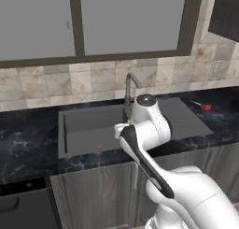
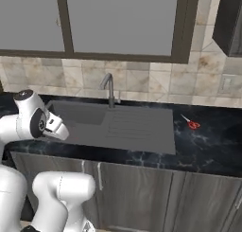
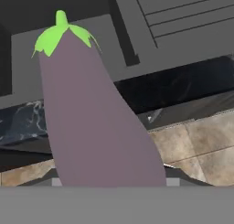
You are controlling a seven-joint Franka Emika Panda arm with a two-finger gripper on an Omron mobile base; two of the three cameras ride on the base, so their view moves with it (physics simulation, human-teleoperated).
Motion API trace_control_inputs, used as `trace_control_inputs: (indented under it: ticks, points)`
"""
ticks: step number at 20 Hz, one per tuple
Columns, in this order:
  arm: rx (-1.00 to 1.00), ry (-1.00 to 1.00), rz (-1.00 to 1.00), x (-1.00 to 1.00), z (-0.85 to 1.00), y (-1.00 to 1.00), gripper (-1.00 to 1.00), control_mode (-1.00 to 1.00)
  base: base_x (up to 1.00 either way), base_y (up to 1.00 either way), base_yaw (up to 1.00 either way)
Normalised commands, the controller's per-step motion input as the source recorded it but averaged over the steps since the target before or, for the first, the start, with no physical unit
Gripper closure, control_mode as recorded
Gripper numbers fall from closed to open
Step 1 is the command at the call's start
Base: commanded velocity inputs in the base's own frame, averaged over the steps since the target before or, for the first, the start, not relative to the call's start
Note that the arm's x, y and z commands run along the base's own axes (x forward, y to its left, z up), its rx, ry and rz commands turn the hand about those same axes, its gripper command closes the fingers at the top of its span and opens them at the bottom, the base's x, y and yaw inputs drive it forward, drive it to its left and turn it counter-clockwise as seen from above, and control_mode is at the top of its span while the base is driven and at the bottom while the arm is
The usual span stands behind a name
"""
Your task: Turn on the sink faucet. Then move the eggplant from the counter to the sink. Turn off the sink. Move the vegetable from the sink to the pot next to the stove. Finally move the pot to the front right burner.
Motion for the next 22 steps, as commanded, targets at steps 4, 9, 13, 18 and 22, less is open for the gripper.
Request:
trace_control_inputs:
  ticks: [4,9,13,18,22]
  points:
    - [0.0,0.0,0.0,0.0,0.0,0.0,1.0,1.0,-0.42,0.0,-0.43]
    - [0.0,0.0,0.0,0.0,0.0,0.0,1.0,1.0,-0.27,0.03,-0.57]
    - [0.0,0.0,0.0,0.0,0.0,0.0,1.0,1.0,-0.16,0.02,-0.62]
    - [0.0,0.0,0.0,0.0,0.0,0.0,1.0,1.0,-0.1,0.0,-0.61]
    - [0.0,0.0,0.0,0.0,0.0,0.0,1.0,1.0,-0.15,0.0,-0.63]
